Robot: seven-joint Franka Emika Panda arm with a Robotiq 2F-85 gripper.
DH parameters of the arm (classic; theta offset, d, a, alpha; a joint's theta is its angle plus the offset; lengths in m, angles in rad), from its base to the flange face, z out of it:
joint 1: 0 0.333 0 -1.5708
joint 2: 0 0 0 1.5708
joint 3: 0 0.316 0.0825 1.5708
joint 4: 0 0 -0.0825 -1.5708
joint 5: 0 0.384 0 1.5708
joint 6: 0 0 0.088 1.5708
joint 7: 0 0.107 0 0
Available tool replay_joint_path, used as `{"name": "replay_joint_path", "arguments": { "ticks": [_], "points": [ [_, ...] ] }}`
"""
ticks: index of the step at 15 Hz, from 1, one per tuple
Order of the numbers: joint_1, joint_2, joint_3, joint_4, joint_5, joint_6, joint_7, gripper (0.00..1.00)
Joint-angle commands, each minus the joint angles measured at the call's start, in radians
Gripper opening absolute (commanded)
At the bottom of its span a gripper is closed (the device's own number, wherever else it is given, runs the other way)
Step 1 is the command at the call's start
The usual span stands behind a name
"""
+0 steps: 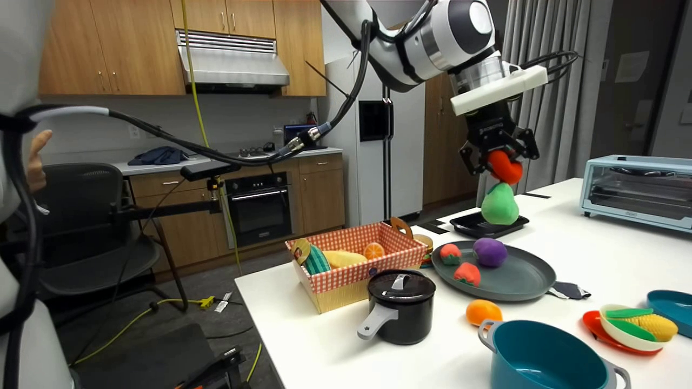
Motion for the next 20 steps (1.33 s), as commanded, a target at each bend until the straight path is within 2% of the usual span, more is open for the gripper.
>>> {"name": "replay_joint_path", "arguments": {
  "ticks": [1,10,11,20],
  "points": [
    [-0.016,0.063,0.008,0.101,0.044,-0.069,-0.021,0.26],
    [-0.013,0.12,0.004,0.167,0.038,-0.123,-0.008,0.94],
    [-0.012,0.121,0.004,0.166,0.036,-0.126,-0.007,0.98],
    [-0.011,0.09,0.013,0.124,0.045,-0.131,-0.006,1.0]
  ]
}}
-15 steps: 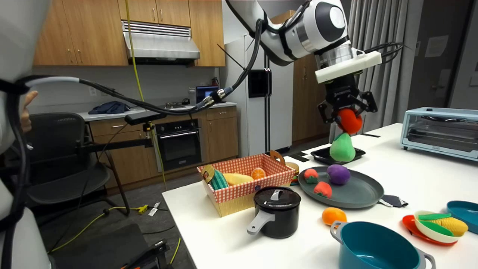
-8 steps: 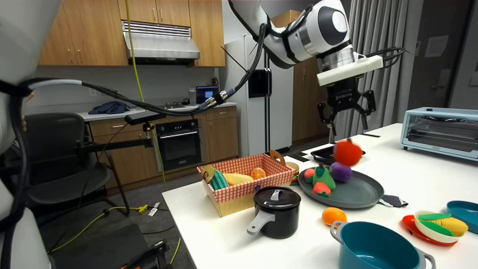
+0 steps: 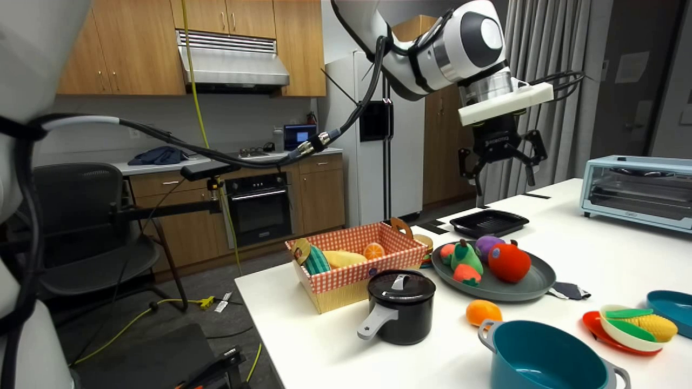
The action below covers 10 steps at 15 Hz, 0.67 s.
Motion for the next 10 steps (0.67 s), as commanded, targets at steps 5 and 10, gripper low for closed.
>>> {"name": "replay_joint_path", "arguments": {
  "ticks": [5,10],
  "points": [
    [0.002,-0.081,0.013,-0.093,0.051,-0.029,0.08,1.0],
    [0.006,-0.234,0.015,-0.308,0.109,0.022,0.217,1.0]
  ]
}}
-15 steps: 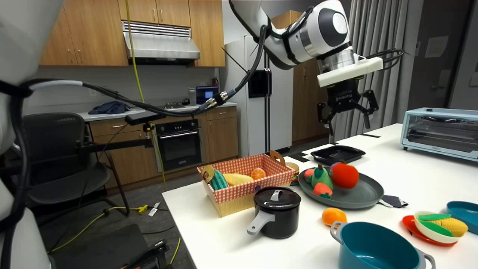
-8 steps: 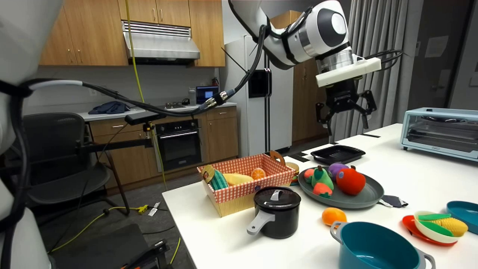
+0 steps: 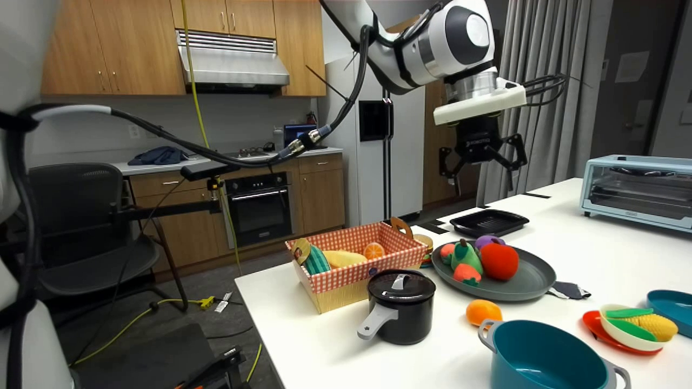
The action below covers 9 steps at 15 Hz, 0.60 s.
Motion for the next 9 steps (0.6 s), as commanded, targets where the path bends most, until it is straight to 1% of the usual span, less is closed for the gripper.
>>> {"name": "replay_joint_path", "arguments": {
  "ticks": [1,4,9],
  "points": [
    [0.002,-0.17,0.0,-0.214,0.056,0.048,0.107,1.0],
    [0.005,-0.288,-0.006,-0.369,0.083,0.099,0.177,1.0],
    [0.009,-0.479,-0.016,-0.624,0.056,0.158,0.266,1.0]
  ]
}}
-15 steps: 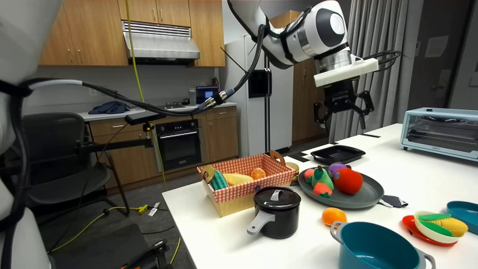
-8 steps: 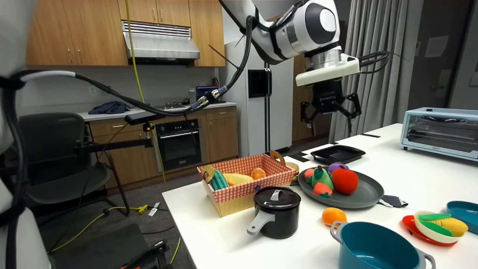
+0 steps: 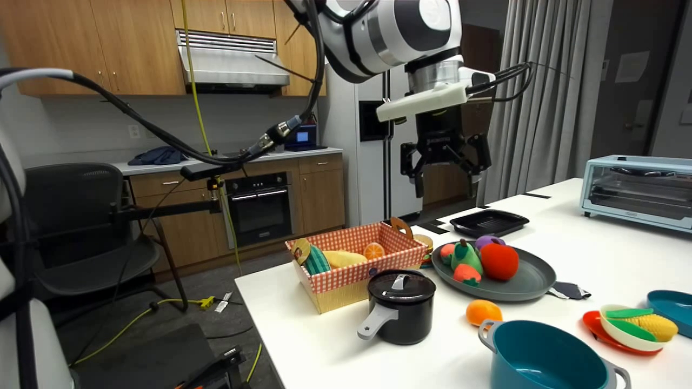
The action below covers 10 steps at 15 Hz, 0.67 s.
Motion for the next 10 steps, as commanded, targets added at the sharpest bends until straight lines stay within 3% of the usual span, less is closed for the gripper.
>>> {"name": "replay_joint_path", "arguments": {
  "ticks": [1,8,9,10],
  "points": [
    [0.005,-0.186,-0.016,-0.235,-0.003,0.062,0.067,1.0],
    [-0.001,-0.341,-0.021,-0.446,-0.013,0.081,0.097,1.0],
    [0.0,-0.353,-0.024,-0.463,0.003,0.084,0.092,1.0],
    [0.004,-0.28,-0.019,-0.392,-0.003,0.054,0.077,1.0]
  ]
}}
